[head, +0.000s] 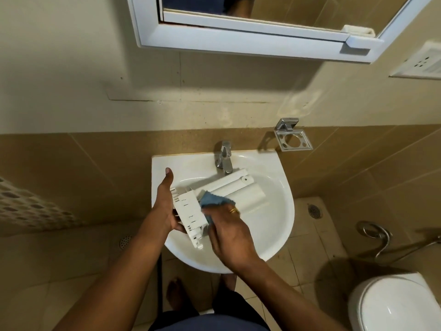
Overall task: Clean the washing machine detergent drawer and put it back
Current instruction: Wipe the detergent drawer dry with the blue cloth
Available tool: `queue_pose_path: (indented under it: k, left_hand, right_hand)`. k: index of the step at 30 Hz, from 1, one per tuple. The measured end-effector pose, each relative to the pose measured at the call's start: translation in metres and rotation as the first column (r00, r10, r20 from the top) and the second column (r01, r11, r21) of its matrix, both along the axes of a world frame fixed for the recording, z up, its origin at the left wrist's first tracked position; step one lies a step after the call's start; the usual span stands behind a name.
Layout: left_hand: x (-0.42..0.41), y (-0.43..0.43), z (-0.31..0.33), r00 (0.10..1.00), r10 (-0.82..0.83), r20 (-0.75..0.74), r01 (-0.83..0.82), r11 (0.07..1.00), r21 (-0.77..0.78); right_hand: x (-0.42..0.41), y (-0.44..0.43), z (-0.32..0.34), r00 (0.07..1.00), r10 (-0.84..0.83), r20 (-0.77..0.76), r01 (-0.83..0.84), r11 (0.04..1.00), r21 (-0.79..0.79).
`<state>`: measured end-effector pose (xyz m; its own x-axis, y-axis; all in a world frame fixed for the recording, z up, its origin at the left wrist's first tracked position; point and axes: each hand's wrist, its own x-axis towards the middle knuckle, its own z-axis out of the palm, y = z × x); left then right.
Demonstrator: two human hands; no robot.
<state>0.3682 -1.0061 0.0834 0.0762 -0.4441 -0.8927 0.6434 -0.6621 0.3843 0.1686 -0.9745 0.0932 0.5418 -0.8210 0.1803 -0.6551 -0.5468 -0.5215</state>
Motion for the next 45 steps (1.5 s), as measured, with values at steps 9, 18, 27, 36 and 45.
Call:
queue_pose_path:
  k: [9,18,27,36,45]
  left_hand:
    - [0.02,0.016,-0.018,0.999,-0.01,-0.038,0.005,0.992,-0.127]
    - [-0.001,0.029,0.005,0.998,0.04,0.051,-0.014,0.895,-0.446]
    - [0.015,0.047,0.001,0.95,-0.277,-0.142,0.082,0.663,-0.744]
    - [0.008,0.034,-0.001,0.98,0.038,-0.196,-0.109,0.923,-0.37]
    - [-0.03,0.036,-0.004,0.995,-0.06,-0.081,0.034,0.958,-0.284]
  right_hand:
    - [-0.1,-0.054,-0.02,0.79,-0.57,0.225,0.522,0.818,0.242]
    - [-0.099,-0.068,-0.01,0.375,-0.927,-0.024,0.036,-0.012,0.999]
    - [-0.118,-0.09,-0.004,0.58,-0.807,0.112,-0.083,0.079,0.993]
    - [-0.116,-0.085,-0.015,0.522,-0.755,0.398,-0.277,0.291,0.916]
    - [-0.091,-0.106,0.002,0.454,-0.72,0.524,-0.263,0.454,0.851]
